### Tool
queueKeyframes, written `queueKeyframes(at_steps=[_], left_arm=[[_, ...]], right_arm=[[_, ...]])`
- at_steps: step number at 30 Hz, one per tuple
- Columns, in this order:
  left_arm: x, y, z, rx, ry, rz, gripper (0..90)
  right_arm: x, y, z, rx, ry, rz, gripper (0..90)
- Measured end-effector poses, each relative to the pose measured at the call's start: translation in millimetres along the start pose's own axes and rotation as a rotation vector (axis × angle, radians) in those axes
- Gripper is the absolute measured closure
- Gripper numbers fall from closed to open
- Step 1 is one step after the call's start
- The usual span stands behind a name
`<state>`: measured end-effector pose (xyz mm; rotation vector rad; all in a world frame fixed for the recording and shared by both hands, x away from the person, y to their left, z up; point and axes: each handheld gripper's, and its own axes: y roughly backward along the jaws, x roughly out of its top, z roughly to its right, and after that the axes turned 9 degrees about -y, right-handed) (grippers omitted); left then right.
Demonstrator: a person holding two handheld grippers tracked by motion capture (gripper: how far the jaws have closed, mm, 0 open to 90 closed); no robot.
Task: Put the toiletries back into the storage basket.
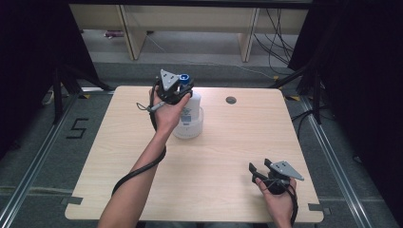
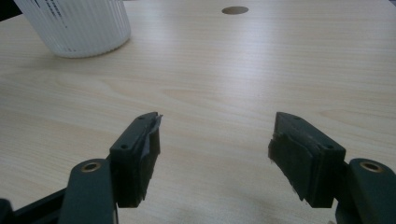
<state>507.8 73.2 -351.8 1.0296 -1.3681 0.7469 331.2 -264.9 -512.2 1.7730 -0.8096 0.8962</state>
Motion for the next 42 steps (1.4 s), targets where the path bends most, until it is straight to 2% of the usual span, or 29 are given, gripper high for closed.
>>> queueKeyframes(at_steps=[3, 7, 13, 14, 15, 17, 18, 19, 22, 23, 24, 25, 27, 29, 33, 34, 37, 39, 40, 41, 42], left_arm=[[-1.8, 0.3, -1.1, -0.010, 0.025, 0.002, 47.0], [-1.5, 1.3, -1.5, -0.019, 0.037, 0.007, 42.1], [2.2, 12.3, -10.4, -0.062, 0.065, 0.013, 37.2], [2.8, 16.3, -12.2, -0.070, 0.061, 0.015, 36.4], [3.0, 18.9, -13.1, -0.076, 0.062, 0.017, 35.4], [2.1, 25.8, -15.7, -0.086, 0.055, 0.014, 34.1], [1.1, 29.4, -17.4, -0.087, 0.046, 0.006, 33.4], [-0.1, 32.9, -18.8, -0.086, 0.041, 0.001, 33.1], [-4.3, 45.9, -23.3, -0.082, 0.019, -0.003, 33.0], [-5.9, 50.3, -24.7, -0.083, 0.016, -0.005, 33.0], [-7.5, 54.4, -26.1, -0.085, 0.016, -0.001, 33.0], [-8.8, 58.3, -27.4, -0.084, 0.015, 0.000, 32.9], [-11.1, 65.5, -29.3, -0.085, 0.013, 0.004, 33.0], [-12.6, 71.9, -30.8, -0.086, 0.004, 0.007, 32.9], [-14.9, 83.8, -34.2, -0.081, -0.014, 0.020, 33.0], [-15.3, 86.3, -34.6, -0.080, -0.020, 0.021, 33.0], [-16.6, 94.1, -35.6, -0.088, -0.022, 0.027, 33.1], [-18.2, 99.5, -36.0, -0.092, -0.022, 0.031, 33.0], [-19.4, 102.5, -36.0, -0.093, -0.023, 0.030, 33.0], [-20.9, 105.3, -36.0, -0.091, -0.029, 0.031, 32.9], [-22.6, 108.0, -35.7, -0.090, -0.035, 0.030, 32.9]], right_arm=[[-0.2, -0.5, 0.0, 0.004, -0.003, 0.006, 33.2], [-0.6, -1.7, -0.4, 0.009, -0.004, 0.017, 33.1], [-0.9, -2.5, 0.0, 0.013, 0.002, 0.026, 32.9], [-0.1, 0.1, 0.0, 0.001, 0.002, 0.002, 32.9], [-0.7, -2.6, 0.0, 0.014, 0.002, 0.026, 32.9], [-0.9, -2.6, -0.4, 0.012, 0.001, 0.028, 32.8], [-0.5, -3.1, 1.8, 0.014, 0.026, 0.031, 32.7], [-1.0, -2.4, -0.3, 0.009, 0.003, 0.025, 32.7], [-1.0, -2.5, -0.2, 0.012, 0.001, 0.026, 32.6], [-0.4, -3.0, 2.0, 0.016, 0.025, 0.032, 32.5], [-0.5, -3.0, 2.0, 0.015, 0.025, 0.032, 32.6], [-1.2, -1.9, -1.0, 0.007, -0.011, 0.022, 32.5], [-0.9, -2.5, -0.8, 0.011, -0.004, 0.027, 32.5], [-0.5, -3.1, 1.7, 0.012, 0.026, 0.033, 32.4], [-0.6, -2.7, 1.4, 0.012, 0.020, 0.031, 32.3], [0.1, -1.8, 2.3, 0.005, 0.038, 0.024, 32.3], [0.1, -3.6, 2.6, 0.018, 0.045, 0.032, 32.3], [0.0, -3.0, 2.9, 0.004, 0.058, 0.037, 32.1], [-0.1, -2.7, 2.6, 0.005, 0.053, 0.036, 32.1], [-1.7, -1.9, -1.3, 0.004, -0.008, 0.027, 32.1], [-1.5, -2.3, -0.7, 0.007, 0.003, 0.029, 32.0]])
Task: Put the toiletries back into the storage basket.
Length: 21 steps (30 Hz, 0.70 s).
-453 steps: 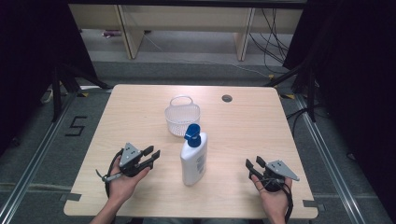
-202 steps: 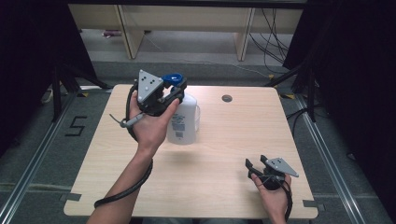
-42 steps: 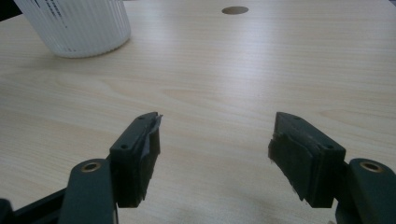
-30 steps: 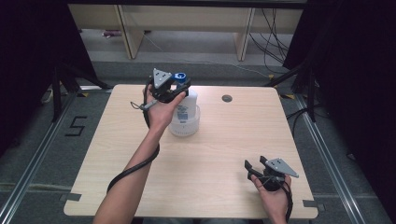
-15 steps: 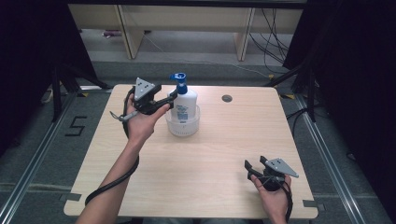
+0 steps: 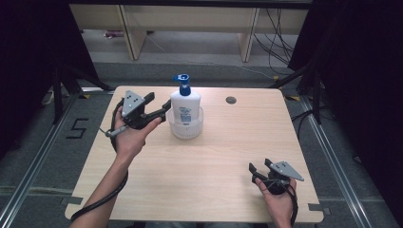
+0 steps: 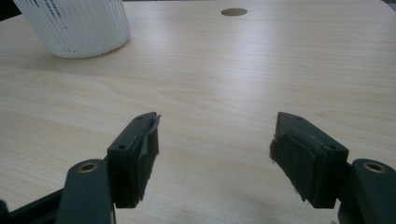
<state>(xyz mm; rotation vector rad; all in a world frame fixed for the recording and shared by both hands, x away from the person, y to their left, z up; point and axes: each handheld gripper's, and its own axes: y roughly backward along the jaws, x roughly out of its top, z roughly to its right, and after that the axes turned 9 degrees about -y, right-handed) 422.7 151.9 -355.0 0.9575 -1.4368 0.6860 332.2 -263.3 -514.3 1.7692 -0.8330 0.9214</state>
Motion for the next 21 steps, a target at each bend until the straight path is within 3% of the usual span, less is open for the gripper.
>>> queueKeyframes(at_steps=[4, 5, 21], left_arm=[[-6.5, 9.3, 0.9, 0.000, -0.010, -0.005, 33.0], [-8.1, 11.3, 0.9, 0.004, -0.011, -0.006, 32.9], [-37.2, 41.6, -2.5, 0.024, -0.027, -0.026, 33.0]], right_arm=[[0.4, 1.1, 0.0, -0.005, 0.007, -0.013, 32.0], [1.2, 0.5, 2.5, -0.006, 0.044, 0.001, 31.9], [1.2, 1.1, 2.3, -0.010, 0.047, 0.003, 31.3]])
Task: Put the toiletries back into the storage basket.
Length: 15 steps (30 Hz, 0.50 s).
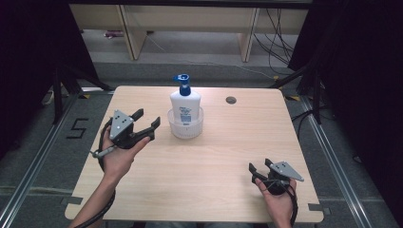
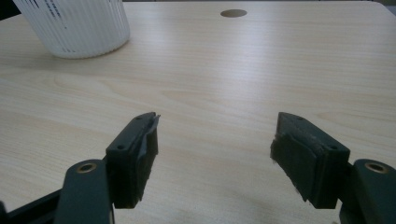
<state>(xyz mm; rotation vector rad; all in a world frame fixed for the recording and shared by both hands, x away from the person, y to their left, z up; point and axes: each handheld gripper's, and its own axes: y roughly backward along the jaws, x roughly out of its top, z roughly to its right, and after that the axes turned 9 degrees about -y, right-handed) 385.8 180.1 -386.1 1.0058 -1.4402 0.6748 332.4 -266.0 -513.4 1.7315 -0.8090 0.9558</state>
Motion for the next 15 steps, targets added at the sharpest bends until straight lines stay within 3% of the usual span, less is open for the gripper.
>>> queueKeyframes(at_steps=[15], left_arm=[[-46.0, 18.7, -4.1, 0.020, 0.013, -0.028, 32.8]], right_arm=[[-0.5, -0.6, -0.6, 0.001, -0.002, 0.002, 31.0]])
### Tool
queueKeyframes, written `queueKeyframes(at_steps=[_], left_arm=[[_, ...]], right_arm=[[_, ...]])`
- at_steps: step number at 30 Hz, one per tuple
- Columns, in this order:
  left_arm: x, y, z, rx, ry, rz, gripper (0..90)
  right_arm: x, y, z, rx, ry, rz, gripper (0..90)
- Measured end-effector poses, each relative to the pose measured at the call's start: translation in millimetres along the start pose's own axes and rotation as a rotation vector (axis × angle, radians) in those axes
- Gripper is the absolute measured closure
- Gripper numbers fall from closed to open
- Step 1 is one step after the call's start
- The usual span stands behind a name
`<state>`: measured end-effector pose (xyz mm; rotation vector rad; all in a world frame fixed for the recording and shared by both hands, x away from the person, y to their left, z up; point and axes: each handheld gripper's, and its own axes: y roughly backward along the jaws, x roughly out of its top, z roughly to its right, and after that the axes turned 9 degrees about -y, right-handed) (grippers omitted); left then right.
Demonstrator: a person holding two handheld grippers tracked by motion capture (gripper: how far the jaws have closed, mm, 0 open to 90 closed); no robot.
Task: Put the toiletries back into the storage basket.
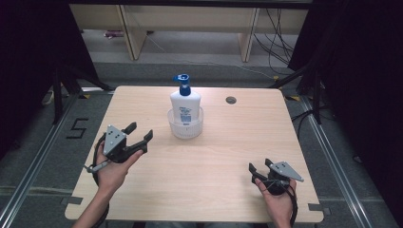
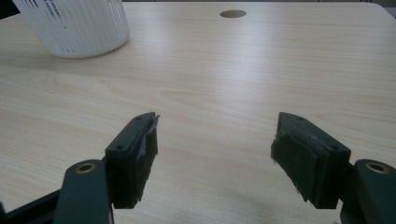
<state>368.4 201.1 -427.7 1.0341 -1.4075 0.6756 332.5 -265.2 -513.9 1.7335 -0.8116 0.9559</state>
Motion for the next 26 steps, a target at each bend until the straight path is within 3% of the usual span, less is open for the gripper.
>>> queueKeyframes(at_steps=[14, 15, 16, 19, 21, 22, 25, 26], left_arm=[[-70.1, -5.8, -5.0, 0.029, 0.037, -0.092, 32.2], [-73.6, -5.6, -5.4, 0.033, 0.040, -0.101, 32.2], [-77.4, -6.2, -6.6, 0.032, 0.044, -0.101, 32.1], [-82.1, -5.1, -10.6, 0.043, 0.041, -0.104, 31.9], [-84.0, -3.2, -14.1, 0.054, 0.053, -0.099, 31.9], [-84.6, -2.0, -15.6, 0.061, 0.055, -0.095, 31.9], [-87.0, 0.8, -18.1, 0.071, 0.063, -0.092, 32.0], [-87.7, 1.1, -18.8, 0.071, 0.060, -0.093, 31.9]], right_arm=[[0.0, -0.2, 0.2, -0.001, 0.005, 0.001, 30.8], [-0.7, 2.0, -3.4, -0.013, -0.039, -0.018, 30.8], [-0.6, 2.0, -3.8, -0.011, -0.043, -0.020, 30.8], [-0.5, -0.7, -1.0, -0.013, 0.002, 0.001, 30.7], [-0.3, 0.3, -2.0, -0.006, -0.013, -0.007, 30.6], [0.2, -0.4, 0.5, -0.011, 0.026, 0.004, 30.5], [0.7, 0.8, 0.5, -0.006, 0.019, -0.005, 30.4], [-0.3, 1.7, -3.1, -0.003, -0.031, -0.024, 30.4]])
